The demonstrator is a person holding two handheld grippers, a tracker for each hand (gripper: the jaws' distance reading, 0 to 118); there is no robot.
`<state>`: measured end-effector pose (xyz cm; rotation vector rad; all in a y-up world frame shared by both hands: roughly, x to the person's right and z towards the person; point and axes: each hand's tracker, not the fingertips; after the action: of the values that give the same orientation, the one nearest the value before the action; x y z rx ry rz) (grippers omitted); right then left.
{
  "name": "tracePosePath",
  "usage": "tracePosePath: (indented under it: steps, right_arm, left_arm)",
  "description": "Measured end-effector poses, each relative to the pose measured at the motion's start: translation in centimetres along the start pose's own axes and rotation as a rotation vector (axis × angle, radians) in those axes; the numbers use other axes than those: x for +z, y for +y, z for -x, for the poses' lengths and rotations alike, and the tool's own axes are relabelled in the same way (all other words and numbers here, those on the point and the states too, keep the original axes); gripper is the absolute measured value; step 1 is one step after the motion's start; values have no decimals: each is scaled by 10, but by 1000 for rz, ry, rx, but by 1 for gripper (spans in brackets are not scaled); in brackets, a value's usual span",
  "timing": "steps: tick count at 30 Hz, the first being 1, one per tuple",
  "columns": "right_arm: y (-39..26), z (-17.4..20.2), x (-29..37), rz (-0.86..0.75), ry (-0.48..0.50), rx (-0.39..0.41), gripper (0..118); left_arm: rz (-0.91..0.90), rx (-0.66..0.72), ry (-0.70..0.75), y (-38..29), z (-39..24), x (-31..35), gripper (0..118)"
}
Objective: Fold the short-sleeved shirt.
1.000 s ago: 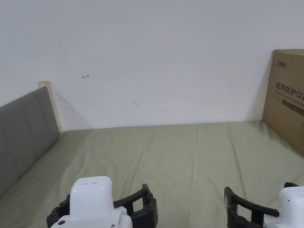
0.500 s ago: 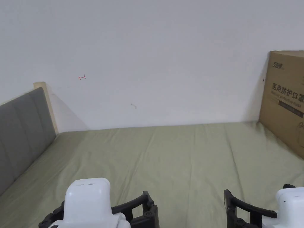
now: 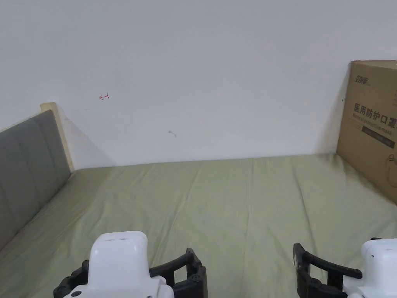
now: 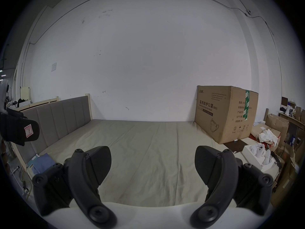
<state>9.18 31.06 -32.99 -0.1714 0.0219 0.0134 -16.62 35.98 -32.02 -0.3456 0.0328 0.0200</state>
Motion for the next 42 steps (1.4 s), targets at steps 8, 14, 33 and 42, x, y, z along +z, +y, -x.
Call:
tracePosePath:
  steps: [8,14,33,42]
  right_arm:
    - [-2,3,-2,11,9,7,106]
    - [-1,4,-1,2,2,14,106]
    - [-3,4,-2,17,-3,23,106]
    - [-4,6,-2,25,0,30,106]
  left_arm:
    - [-18,-45,41,-5,-5,3,110]
    - [-18,-38,41,-6,-5,3,110]
    - [-14,-68,31,-9,-7,5,110]
    - [-36,-75,28,-11,-7,6,110]
